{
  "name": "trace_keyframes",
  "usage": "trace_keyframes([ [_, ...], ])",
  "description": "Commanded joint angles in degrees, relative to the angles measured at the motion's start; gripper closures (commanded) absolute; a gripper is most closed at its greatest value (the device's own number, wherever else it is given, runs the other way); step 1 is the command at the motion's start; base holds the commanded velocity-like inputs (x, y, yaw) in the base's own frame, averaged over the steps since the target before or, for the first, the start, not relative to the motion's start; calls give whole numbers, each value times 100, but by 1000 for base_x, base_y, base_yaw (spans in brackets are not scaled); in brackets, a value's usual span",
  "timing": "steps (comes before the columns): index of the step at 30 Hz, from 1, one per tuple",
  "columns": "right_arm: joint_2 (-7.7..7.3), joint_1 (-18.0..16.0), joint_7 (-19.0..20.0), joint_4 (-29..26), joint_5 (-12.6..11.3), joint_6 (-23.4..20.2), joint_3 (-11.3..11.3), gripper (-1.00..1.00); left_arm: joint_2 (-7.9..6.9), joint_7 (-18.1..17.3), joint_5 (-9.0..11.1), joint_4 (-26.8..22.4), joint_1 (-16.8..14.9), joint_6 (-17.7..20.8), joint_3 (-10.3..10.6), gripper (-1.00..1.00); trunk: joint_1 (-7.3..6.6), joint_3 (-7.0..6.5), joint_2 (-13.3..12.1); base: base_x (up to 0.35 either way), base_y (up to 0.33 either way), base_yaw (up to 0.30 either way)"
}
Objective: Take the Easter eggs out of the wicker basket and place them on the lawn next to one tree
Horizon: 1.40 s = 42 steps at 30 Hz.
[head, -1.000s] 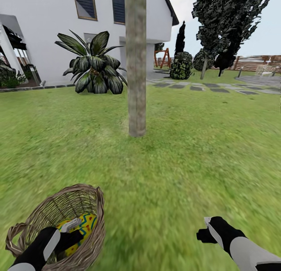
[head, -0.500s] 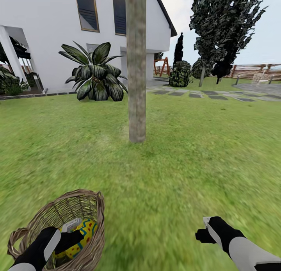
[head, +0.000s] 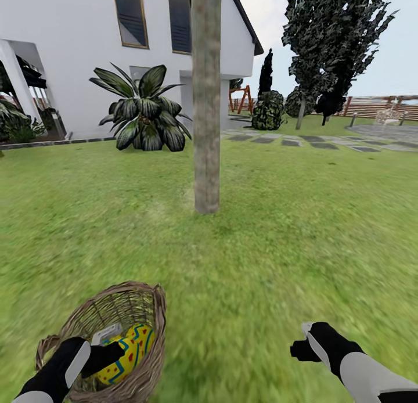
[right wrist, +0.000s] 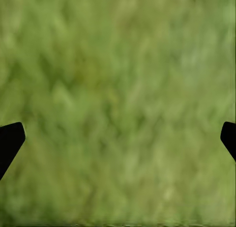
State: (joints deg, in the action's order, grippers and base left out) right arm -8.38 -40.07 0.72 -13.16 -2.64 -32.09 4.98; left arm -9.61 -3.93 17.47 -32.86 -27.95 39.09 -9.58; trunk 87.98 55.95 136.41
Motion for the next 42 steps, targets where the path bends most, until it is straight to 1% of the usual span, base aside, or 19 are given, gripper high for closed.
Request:
trace_keyframes([
  [1, -6, -1, 8, -11, -26, -34, 47, -100, 3, -37, -23, -4, -2, 29, -26, 100, -26, -13, -39, -175, 219, 0],
  [7, 2, -1, 7, -11, -26, -34, 47, -100, 0, -45, -16, -8, -1, 29, -26, 100, -158, -121, -280, -29, 50, 0],
  [14, 61, -1, 7, -11, -26, -34, 47, -100, 3, -43, -16, -9, 0, 29, -26, 100, -312, -246, -561, 0, 0, 0],
  [17, 69, -1, 7, -11, -25, -34, 47, -100, -35, -55, -12, -58, 0, 24, -33, 100, -377, -300, -681, 0, 0, 0],
  [23, 155, -1, -30, -11, -18, -29, 47, -100, -62, -71, 0, -88, -2, 20, -59, 100, -509, -408, -922, 0, 0, 0],
  [29, 158, -1, -56, -11, -22, -38, 47, -100, -70, -65, 2, -174, 0, 20, -57, 100, -641, -516, -1162, 0, 0, 0],
  [33, 112, -1, -39, -11, -52, -51, 26, -100, -43, -72, 2, -177, 0, 20, -44, 100, -729, -588, -1323, 0, 0, 6],
  [37, 174, -1, -53, -10, -37, -60, 44, -100, -49, -66, 2, -177, 0, 20, -52, 100, -817, -663, -1483, 0, 0, 210],
  [42, 203, -1, -43, -6, -35, -53, 46, -100, -45, -63, 2, -177, -2, 20, -52, 100, -926, -753, -1684, 0, 0, 155],
])
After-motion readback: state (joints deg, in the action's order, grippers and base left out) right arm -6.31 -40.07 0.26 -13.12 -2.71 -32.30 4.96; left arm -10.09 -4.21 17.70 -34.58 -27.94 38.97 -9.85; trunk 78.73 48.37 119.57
